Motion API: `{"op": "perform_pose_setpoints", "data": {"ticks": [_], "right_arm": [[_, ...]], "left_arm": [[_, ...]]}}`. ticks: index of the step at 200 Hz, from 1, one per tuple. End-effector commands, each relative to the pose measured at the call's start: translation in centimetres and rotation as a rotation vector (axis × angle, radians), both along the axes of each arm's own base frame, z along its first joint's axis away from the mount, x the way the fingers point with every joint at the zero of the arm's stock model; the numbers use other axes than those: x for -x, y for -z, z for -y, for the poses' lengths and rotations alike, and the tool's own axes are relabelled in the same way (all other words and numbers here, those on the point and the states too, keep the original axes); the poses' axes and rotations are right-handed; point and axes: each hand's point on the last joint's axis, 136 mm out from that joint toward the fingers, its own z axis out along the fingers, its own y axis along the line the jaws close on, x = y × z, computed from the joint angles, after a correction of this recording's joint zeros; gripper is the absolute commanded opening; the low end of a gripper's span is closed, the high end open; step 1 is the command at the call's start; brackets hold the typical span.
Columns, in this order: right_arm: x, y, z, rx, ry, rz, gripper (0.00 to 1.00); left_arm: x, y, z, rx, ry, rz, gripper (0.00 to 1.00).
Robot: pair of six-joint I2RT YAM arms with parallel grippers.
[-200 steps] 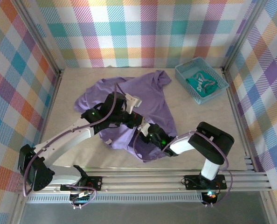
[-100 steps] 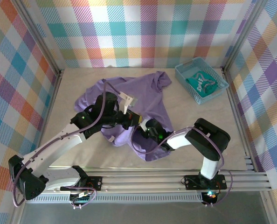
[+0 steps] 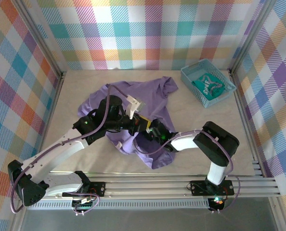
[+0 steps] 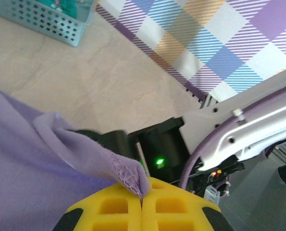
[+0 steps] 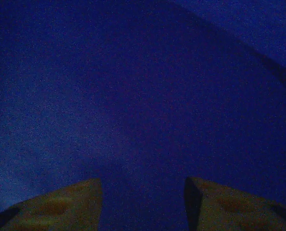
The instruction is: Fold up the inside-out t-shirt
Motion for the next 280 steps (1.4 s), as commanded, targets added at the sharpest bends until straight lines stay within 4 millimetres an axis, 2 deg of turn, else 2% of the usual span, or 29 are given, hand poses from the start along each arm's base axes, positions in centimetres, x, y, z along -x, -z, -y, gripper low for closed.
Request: {"op": "perform_pose_setpoints", "data": {"ticks": [1,22,55,78,109,150,191,245,280], "right_arm": [[-1.1,-0.4,-0.8,0.040,0.000,0.036,0.51],[-2.2,-0.5,-1.6,0.043,0.022,0.037,0.55],[-4.4,-0.8,-2.2,0.043,0.084,-0.003,0.60],[-5.8,-0.7,-1.9,0.036,0.123,-0.044,0.63],[-6.5,-0.2,-1.5,0.069,0.138,-0.067,0.66],[-8.1,-0.6,0.1,0.108,0.170,-0.083,0.69],[-9.6,-0.6,-0.2,0.125,0.169,-0.136,0.70],[-11.0,-0.9,-0.8,0.139,0.175,-0.199,0.72],[-12.1,-0.4,-0.1,0.132,0.200,-0.253,0.73]], "left_arm": [[0.4,-3.2,1.2,0.050,0.037,0.089,0.00],[0.5,-4.7,2.4,0.068,0.057,0.115,0.00],[2.8,-6.8,3.7,0.100,0.161,0.160,0.00],[2.1,-7.6,3.2,0.100,0.104,0.190,0.00],[0.1,-7.1,2.1,0.040,-0.018,0.220,0.00],[-0.5,-8.4,1.9,0.053,-0.057,0.254,0.00],[-0.1,-11.3,1.9,0.106,-0.037,0.302,0.00],[1.1,-13.0,2.6,0.144,0.051,0.348,0.00],[1.9,-14.7,2.7,0.164,0.096,0.362,0.00]]}}
